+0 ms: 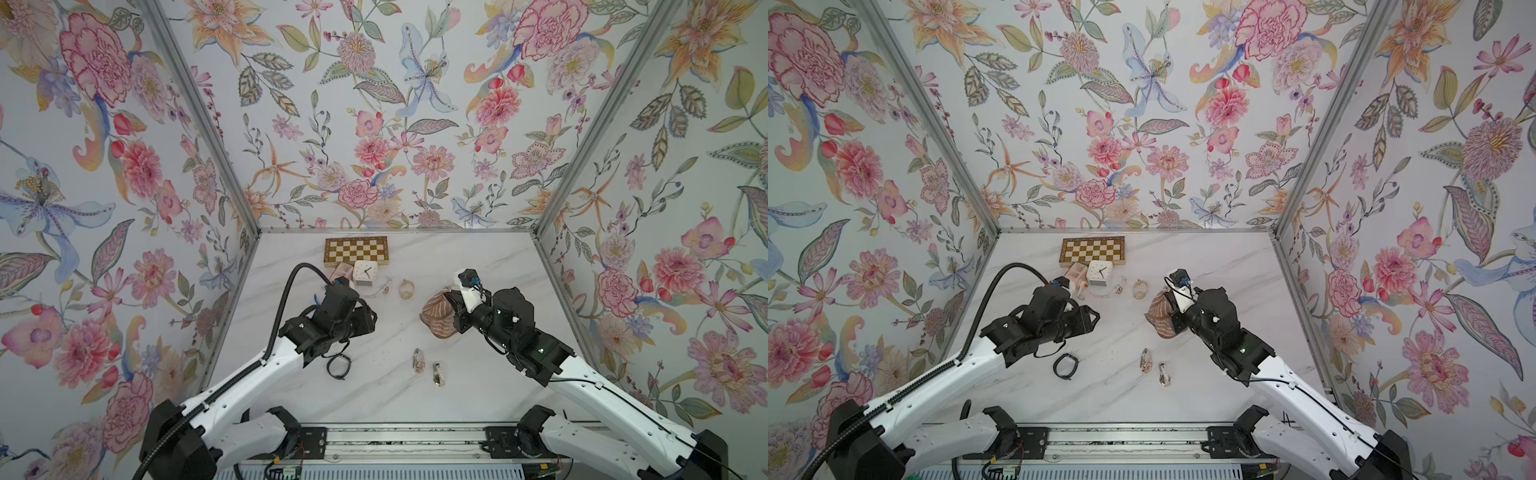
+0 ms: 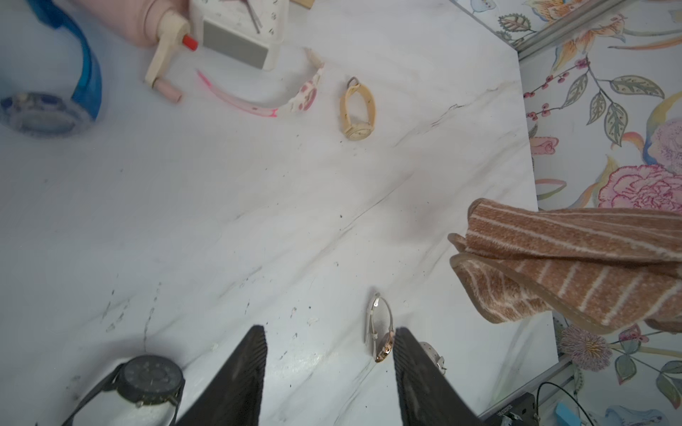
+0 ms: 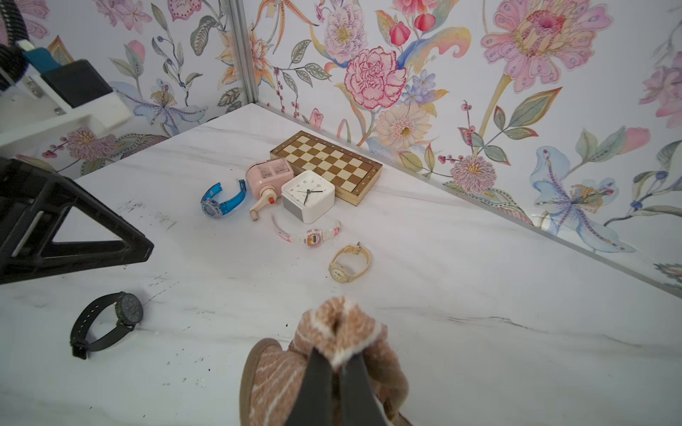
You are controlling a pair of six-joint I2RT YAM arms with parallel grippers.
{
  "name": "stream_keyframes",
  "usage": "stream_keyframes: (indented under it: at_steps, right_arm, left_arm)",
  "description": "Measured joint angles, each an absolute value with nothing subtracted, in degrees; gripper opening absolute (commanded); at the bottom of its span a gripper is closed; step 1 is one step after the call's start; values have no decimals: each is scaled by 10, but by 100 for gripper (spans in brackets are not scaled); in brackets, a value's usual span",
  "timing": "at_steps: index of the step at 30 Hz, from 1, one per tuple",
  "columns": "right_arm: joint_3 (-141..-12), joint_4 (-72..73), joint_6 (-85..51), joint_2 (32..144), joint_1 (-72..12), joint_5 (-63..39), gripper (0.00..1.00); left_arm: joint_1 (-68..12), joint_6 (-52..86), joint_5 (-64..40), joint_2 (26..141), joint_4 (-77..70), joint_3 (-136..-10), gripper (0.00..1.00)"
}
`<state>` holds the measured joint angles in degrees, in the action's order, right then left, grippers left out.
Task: Wipe the watch dial
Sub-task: Pick up the watch at the center of the board.
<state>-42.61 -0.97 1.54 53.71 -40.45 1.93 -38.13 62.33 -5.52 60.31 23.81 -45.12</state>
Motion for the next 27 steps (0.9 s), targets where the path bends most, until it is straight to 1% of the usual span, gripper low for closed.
stream_keyframes:
  at_steps: [5, 9, 13, 18, 27]
  right_arm:
    - [-410, 15, -2, 537, -427, 15, 0]
    - [-382, 22, -10, 526, -431, 9, 0]
    - [-358, 28, -17, 508, -431, 8, 0]
    - [-340, 30, -25, 502, -431, 6, 0]
    - [-326, 53, -26, 506, -430, 6, 0]
  left_arm:
    - [-375, 784, -55, 490, 197, -321, 53]
    - [-357, 867, -58, 458, 204, -273, 56]
    - [-326, 905, -74, 460, 203, -259, 57]
    - [-280, 912, -105, 490, 195, -245, 58]
    - [-254, 901, -144, 555, 177, -244, 60]
